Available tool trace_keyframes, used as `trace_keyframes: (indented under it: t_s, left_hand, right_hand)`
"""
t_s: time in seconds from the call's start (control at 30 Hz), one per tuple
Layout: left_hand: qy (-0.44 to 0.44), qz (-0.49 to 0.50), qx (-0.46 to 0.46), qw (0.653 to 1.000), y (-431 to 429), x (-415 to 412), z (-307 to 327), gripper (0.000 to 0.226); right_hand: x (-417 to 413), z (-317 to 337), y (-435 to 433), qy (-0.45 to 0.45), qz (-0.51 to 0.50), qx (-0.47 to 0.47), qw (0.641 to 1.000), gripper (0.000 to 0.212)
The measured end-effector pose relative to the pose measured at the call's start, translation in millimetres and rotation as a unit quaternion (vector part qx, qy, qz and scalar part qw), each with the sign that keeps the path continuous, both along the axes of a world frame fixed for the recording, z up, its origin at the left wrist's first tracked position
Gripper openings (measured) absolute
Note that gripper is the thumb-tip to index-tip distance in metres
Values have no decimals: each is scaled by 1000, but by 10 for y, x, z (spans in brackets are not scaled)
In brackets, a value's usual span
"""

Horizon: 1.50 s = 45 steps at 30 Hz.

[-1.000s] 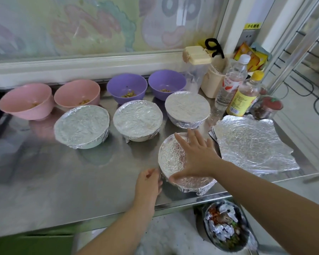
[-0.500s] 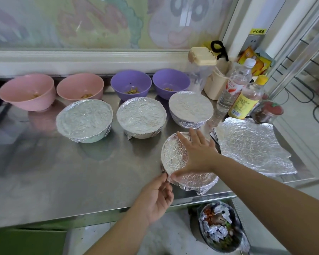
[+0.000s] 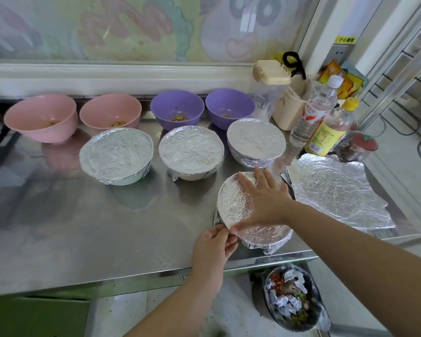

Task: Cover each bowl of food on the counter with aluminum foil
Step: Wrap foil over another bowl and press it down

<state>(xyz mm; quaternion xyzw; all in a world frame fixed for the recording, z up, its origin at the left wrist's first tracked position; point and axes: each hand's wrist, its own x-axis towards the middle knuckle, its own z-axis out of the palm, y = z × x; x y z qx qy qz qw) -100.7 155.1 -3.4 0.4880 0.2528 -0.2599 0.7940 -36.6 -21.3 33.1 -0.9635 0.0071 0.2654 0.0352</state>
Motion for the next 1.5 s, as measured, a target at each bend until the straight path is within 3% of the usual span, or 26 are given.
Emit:
trace_keyframes:
  t_s: [0.17,0.4,0.6,0.9,0.97,1.03,1.17,1.3,1.4,1.5]
  left_hand:
    - [-113,-83,122,983,93,-48,-5,15]
    - [-303,-228,312,871,280,114,-36,5]
    - [-324,-292,335,835,334,293,11,6]
    - [-420,-378,493,662,354,671,142,36]
    - [-424,-360,486,674,357,691,100,30]
    - [-417,-305,474,713,349,659,44,20]
    - [-358,-210,377,828,314,517,-40,4]
    - [-203,-150,204,946,279,351,-15,11]
    - [-130,-151,117,973,250,274,-2,14]
    - [-120,-183,78,973,270,229,-21,22]
  right_hand:
    - [-3,5,1,0,0,2,1000,152]
    - [3,-5,-5,1,3,0,1000,151]
    - [2,18,6,1,3,-4,1000,150]
    - [9,15,21,-8,-8,-5,1000,153]
    - [-15,23,31,-14,-50,0,999,152]
    - [-50,1,70,-17,-129,11,991,153]
    - [-100,-35,161,-1,-235,51,971,158]
    - [11,82,136,-24,-204,33,978,153]
    - [104,88,105,-4,-154,31,988,154]
    - [129,25,100,24,-145,55,988,165]
